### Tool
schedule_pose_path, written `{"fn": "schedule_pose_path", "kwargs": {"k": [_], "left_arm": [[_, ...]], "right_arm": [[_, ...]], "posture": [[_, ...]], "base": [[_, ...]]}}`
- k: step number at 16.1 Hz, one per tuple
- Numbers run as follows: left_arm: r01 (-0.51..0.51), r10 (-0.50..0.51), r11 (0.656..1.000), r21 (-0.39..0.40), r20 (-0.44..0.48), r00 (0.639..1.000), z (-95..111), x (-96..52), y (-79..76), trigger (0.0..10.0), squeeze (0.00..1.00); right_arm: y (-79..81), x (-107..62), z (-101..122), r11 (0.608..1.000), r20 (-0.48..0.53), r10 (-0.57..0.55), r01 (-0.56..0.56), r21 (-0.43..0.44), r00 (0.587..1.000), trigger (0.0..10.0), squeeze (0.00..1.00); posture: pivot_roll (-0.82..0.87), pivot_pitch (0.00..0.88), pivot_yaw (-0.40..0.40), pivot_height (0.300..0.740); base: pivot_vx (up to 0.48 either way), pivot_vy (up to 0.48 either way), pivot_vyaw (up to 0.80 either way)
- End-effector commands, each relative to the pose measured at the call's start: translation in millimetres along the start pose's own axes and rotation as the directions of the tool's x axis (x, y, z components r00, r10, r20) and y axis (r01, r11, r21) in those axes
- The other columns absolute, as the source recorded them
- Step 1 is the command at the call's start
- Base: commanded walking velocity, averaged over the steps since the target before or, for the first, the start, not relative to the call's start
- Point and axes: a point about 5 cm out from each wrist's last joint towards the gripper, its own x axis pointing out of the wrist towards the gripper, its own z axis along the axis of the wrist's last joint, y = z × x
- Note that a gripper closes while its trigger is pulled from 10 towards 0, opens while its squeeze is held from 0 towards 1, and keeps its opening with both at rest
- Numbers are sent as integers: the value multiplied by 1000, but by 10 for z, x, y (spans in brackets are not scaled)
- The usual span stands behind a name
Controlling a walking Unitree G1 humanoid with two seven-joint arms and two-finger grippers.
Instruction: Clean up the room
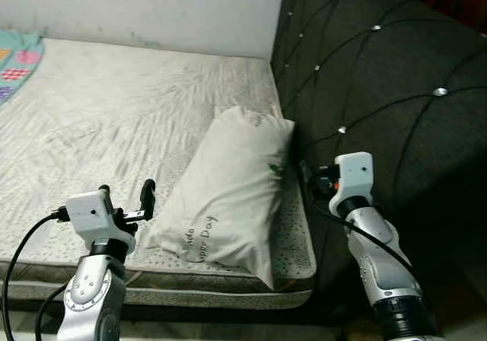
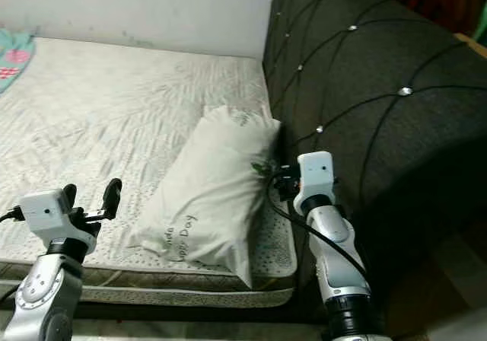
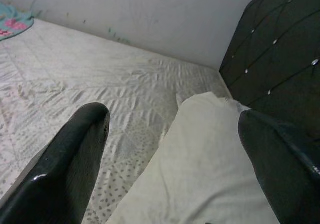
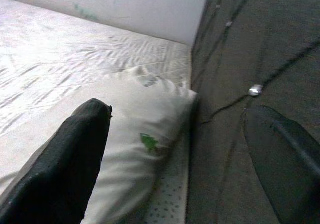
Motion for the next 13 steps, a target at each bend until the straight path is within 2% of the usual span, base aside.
{"fn": "schedule_pose_path", "kwargs": {"k": [1, 4, 8, 13], "left_arm": [[51, -51, 999, -9, 2, 999, 35, -3, -74, 10000, 0], [75, -75, 997, -28, -7, 997, 37, 5, -133, 10000, 0], [102, -102, 993, -62, -6, 995, 30, 0, -257, 10000, 0], [85, -85, 994, -69, -6, 996, 20, -23, -247, 10000, 0]], "right_arm": [[-32, 2, 12, 1000, -4, -7, 7, -5, 1000, 10000, 0], [-121, -41, 4, 999, -5, -50, 50, -11, 999, 10000, 0], [-160, -48, 16, 999, -8, -44, 44, -31, 999, 10000, 0], [-146, 3, 40, 999, -5, -31, 31, -38, 1000, 10000, 0]], "posture": [[14, 32, -64, 740], [-3, 45, -51, 740], [-12, 47, -71, 740], [-5, 46, -82, 740]], "base": [[0, 0, 0], [171, 0, 0], [277, 0, 0], [303, 0, 0]]}}
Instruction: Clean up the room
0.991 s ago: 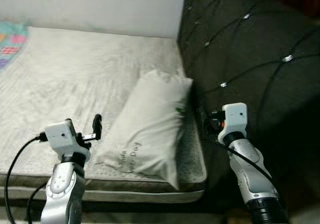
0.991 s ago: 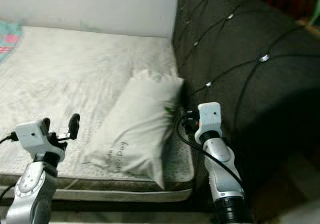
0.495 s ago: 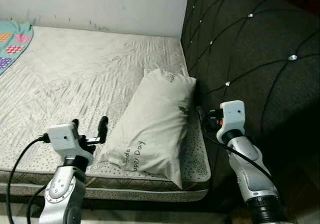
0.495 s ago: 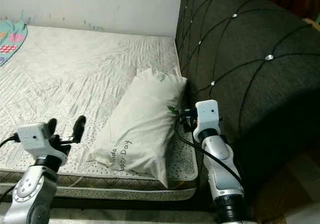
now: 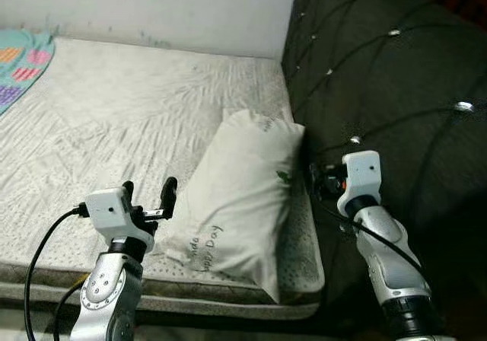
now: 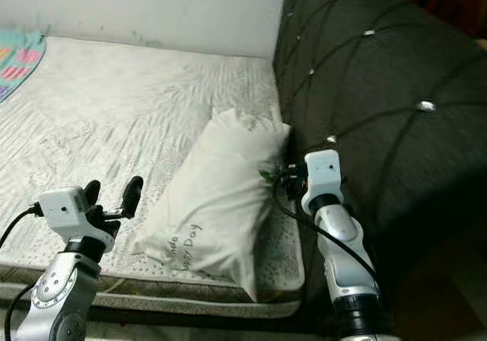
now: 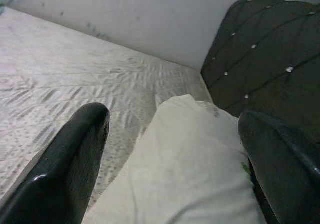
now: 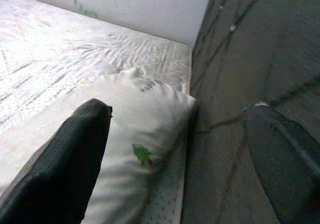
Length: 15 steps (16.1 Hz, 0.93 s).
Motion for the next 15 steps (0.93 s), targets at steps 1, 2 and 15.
{"fn": "schedule_pose_path", "kwargs": {"k": [1, 2, 15], "left_arm": [[-6, 6, 1000, -2, 3, 1000, 16, -15, 6, 10000, 0], [-4, 4, 1000, -2, 2, 1000, 15, -11, 4, 10000, 0], [-53, 53, 998, -21, -1, 999, -2, -8, 24, 10000, 0]], "right_arm": [[-3, 24, 18, 1000, -2, 3, -3, -10, 1000, 10000, 0], [-5, 21, 18, 1000, -1, 3, -3, -14, 1000, 10000, 0], [-28, -54, -49, 999, -22, 16, -17, -29, 1000, 10000, 0]], "posture": [[-5, 46, -82, 740], [-7, 46, -78, 740], [-15, 35, -94, 740]], "base": [[281, 0, 0], [281, 0, 0], [237, 0, 0]]}}
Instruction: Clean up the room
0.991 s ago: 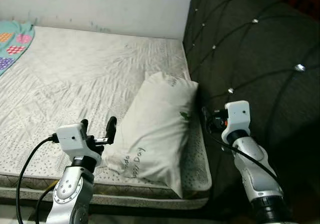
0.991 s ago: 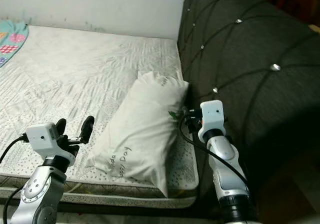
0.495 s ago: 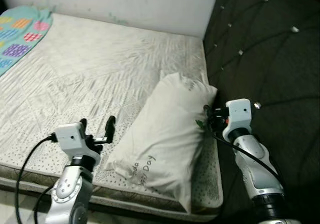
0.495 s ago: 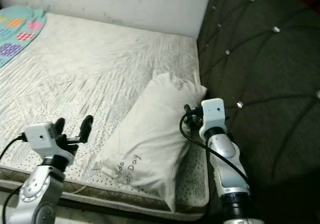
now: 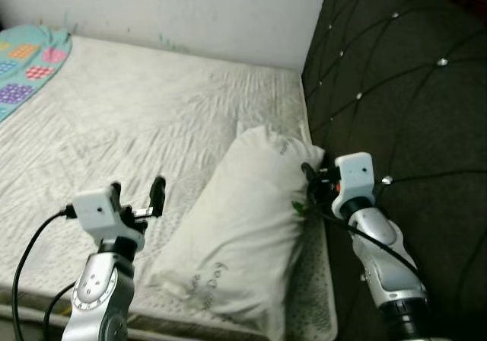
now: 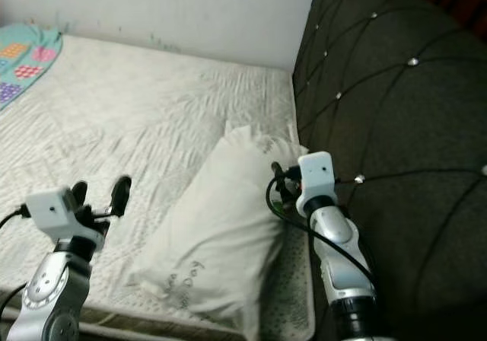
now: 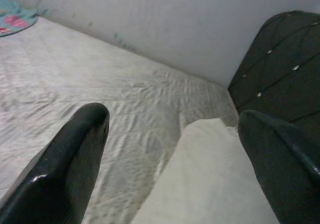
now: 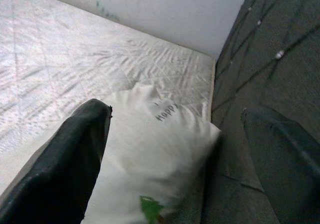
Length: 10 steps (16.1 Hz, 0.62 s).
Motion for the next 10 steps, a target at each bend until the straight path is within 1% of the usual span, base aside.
{"fn": "schedule_pose_path", "kwargs": {"k": [1, 2, 3, 6, 9, 10], "left_arm": [[-12, 11, 1000, -20, -29, 1000, -61, -8, -29, 10000, 0], [-17, 16, 999, -31, -34, 999, -70, -5, -40, 10000, 0], [-18, 17, 999, -36, -37, 999, -72, -8, -45, 10000, 0], [-32, 31, 998, -44, -41, 999, -78, -27, -40, 10000, 0], [-37, 35, 998, -45, -46, 998, -77, -36, -35, 10000, 0], [-35, 33, 998, -45, -47, 998, -74, -37, -36, 10000, 0]], "right_arm": [[-70, -22, 0, 1000, -8, -18, 18, -12, 1000, 10000, 0], [-76, -20, 5, 1000, -9, -15, 15, -12, 1000, 10000, 0], [-78, -11, -1, 1000, -21, -12, 11, -6, 1000, 10000, 0], [-99, -5, -4, 1000, -23, -13, 13, -6, 1000, 10000, 0], [-71, 7, 8, 1000, -22, -6, 6, -4, 1000, 10000, 0], [-64, 10, 17, 1000, -18, -2, 2, -6, 1000, 10000, 0]], "posture": [[-15, 35, -94, 740], [-15, 37, -99, 740], [-17, 40, -101, 740], [-17, 40, -101, 740], [-9, 44, -101, 740], [-10, 53, -101, 740]], "base": [[0, 0, 0], [0, 0, 0], [0, 0, -431], [0, 0, -800], [0, 0, -800], [0, 0, 0]]}}
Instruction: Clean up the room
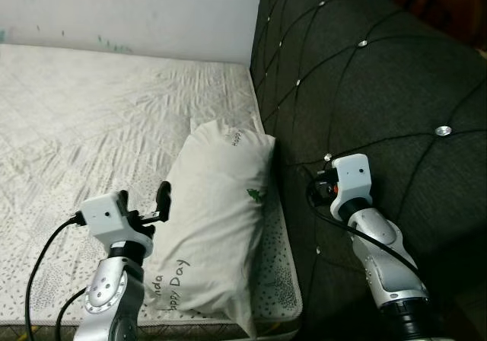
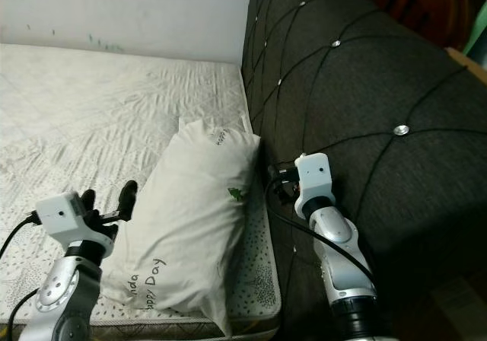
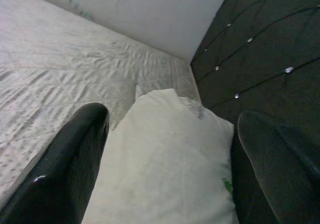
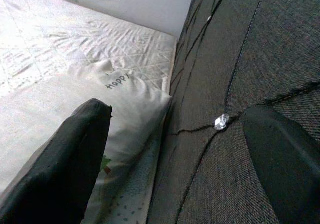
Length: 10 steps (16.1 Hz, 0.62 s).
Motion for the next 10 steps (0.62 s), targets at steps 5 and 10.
{"fn": "schedule_pose_path", "kwargs": {"k": [5, 10], "left_arm": [[7, -7, 1000, 7, 2, 1000, 39, -10, -35, 10000, 0], [2, -2, 1000, 26, -12, 1000, 34, -99, 27, 10000, 0]], "right_arm": [[-17, 0, 39, 1000, -2, 3, -3, 3, 1000, 10000, 0], [106, -85, -11, 997, -23, 70, -69, 38, 997, 10000, 0]], "posture": [[-8, 78, -107, 740], [-6, 100, -104, 740]], "base": [[0, 0, 0], [0, 0, 0]]}}
